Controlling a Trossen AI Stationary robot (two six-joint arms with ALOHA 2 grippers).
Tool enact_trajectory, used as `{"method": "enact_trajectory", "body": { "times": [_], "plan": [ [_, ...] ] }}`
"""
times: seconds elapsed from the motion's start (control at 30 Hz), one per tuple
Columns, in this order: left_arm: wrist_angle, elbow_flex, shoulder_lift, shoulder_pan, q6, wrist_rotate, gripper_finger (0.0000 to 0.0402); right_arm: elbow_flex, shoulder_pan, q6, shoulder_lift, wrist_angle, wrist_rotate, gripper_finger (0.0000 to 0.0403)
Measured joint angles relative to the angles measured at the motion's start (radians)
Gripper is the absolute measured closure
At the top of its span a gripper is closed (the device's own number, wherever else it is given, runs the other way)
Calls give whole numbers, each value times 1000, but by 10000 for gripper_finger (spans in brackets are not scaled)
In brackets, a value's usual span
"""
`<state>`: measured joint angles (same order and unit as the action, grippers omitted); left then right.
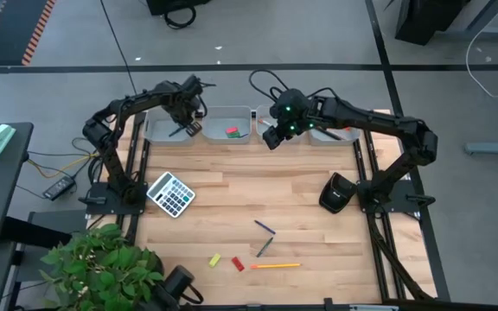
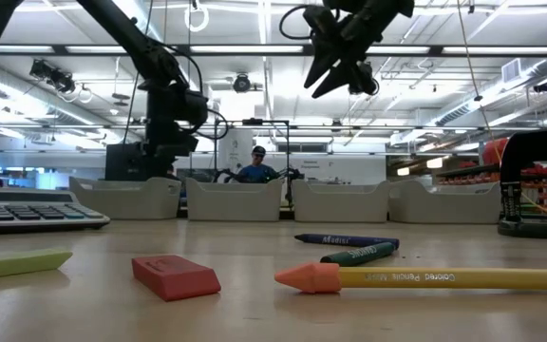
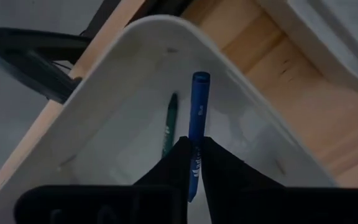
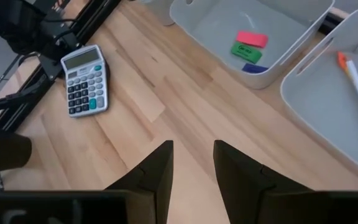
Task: Sort crayons/erasers/pens/pencils in bins
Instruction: Put the left blue crayon into the gray bin, then put the blue crayon into the gray bin
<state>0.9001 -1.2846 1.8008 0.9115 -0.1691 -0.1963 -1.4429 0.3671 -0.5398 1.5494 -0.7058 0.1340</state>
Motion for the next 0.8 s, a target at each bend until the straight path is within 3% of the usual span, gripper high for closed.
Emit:
{"method": "enact_trajectory", "body": {
  "times": [0.33, 0.8],
  "plan": [
    [15, 0, 0, 36, -21, 25, 364, 0, -73, -56, 0, -4, -39, 279],
    [19, 0, 0, 34, -26, 26, 321, 1, -142, -145, 0, -4, -149, 279]
  ]
}}
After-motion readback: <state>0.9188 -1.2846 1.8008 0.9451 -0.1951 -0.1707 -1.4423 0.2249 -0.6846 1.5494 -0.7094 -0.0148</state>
